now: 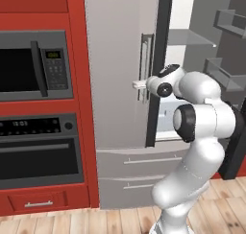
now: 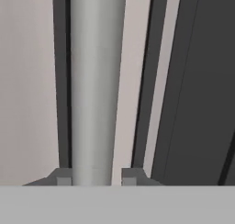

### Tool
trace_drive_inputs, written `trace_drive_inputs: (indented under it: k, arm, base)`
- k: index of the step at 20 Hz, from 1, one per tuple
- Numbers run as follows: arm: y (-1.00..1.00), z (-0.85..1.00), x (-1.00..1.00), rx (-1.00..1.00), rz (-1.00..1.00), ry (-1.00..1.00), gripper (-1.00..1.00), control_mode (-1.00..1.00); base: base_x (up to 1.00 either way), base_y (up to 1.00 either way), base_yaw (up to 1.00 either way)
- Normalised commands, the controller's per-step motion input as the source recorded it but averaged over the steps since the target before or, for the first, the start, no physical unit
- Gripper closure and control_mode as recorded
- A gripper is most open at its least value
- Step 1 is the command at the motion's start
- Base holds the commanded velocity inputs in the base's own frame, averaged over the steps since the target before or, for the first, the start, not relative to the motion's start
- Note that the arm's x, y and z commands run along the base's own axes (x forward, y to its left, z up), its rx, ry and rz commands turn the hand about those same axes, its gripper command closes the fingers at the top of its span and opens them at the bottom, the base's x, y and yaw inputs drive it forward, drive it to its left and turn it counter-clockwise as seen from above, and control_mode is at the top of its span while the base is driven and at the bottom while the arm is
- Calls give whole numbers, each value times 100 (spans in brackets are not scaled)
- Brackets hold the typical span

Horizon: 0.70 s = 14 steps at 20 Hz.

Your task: Place one of the steaks on the plate and the other in the bowl. Then place the bowl in the fridge.

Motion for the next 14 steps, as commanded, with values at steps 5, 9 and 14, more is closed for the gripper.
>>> trace_drive_inputs:
  k: [5, 9, 14]
  arm:
    - [78, 0, 10, 5, 9, -2, 100, -100]
    - [98, 1, 0, 7, 3, 0, 100, -100]
    - [100, 16, -2, 1, 0, 1, 100, -100]
  base:
    - [0, 0, 0]
    - [0, 0, 0]
    - [0, 0, 0]
